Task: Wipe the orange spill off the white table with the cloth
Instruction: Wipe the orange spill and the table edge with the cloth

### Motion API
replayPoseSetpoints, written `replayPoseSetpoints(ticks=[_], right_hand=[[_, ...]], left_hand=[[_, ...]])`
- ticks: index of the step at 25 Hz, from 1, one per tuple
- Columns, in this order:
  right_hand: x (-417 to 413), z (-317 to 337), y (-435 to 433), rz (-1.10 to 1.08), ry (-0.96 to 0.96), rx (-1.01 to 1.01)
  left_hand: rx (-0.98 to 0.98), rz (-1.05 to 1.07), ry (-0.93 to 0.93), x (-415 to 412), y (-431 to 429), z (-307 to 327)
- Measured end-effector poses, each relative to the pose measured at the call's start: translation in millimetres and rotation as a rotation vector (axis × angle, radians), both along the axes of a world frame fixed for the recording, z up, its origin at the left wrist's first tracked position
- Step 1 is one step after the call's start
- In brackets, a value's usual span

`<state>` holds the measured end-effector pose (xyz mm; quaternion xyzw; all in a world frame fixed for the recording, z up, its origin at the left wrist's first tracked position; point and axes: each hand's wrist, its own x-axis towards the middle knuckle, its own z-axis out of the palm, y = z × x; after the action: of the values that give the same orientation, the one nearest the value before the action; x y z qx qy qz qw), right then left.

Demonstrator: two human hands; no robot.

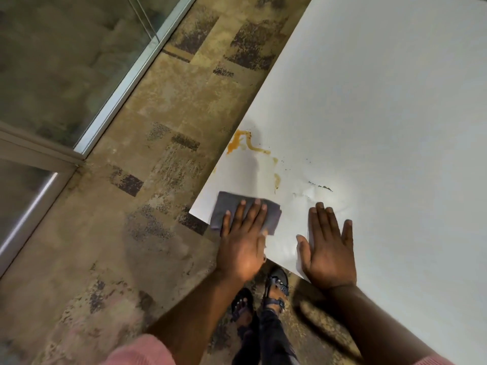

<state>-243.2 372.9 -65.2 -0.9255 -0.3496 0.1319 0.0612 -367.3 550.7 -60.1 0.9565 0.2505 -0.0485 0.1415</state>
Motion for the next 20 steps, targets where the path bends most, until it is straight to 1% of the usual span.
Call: replayPoseSetpoints(ticks=[1,3,7,10,12,17,20], right_hand=[[1.2,0.0,0.2,-0.004,0.006,0.002],[2.4,-0.8,1.0,-0.010,0.005,0.008],[3.1,-2.8,1.2,-0.009,0.005,0.014],[0.7,-4.3,0.3,-0.011,0.011,0.032],[1.2,-3.8,-0.4,-0.046,0.026,0.072],[-1.2,-2.0,-4.5,-0.150,0.034,0.213],[3.1,-1.9,-4.2,-0.151,0.040,0.254]], left_hand=[[-0.007,0.006,0.008,-9.2,-9.9,1.7],[0.002,0.001,0.003,-2.6,-8.3,0.5],[-0.007,-0.083,-0.046,67.1,12.9,-1.3],[-0.006,-0.067,-0.071,104.8,19.7,-5.4],[-0.003,-0.050,-0.077,98.5,15.5,-8.3],[-0.022,-0.085,0.043,15.3,-42.6,4.1],[-0.004,-0.083,0.044,25.4,-45.4,4.3]])
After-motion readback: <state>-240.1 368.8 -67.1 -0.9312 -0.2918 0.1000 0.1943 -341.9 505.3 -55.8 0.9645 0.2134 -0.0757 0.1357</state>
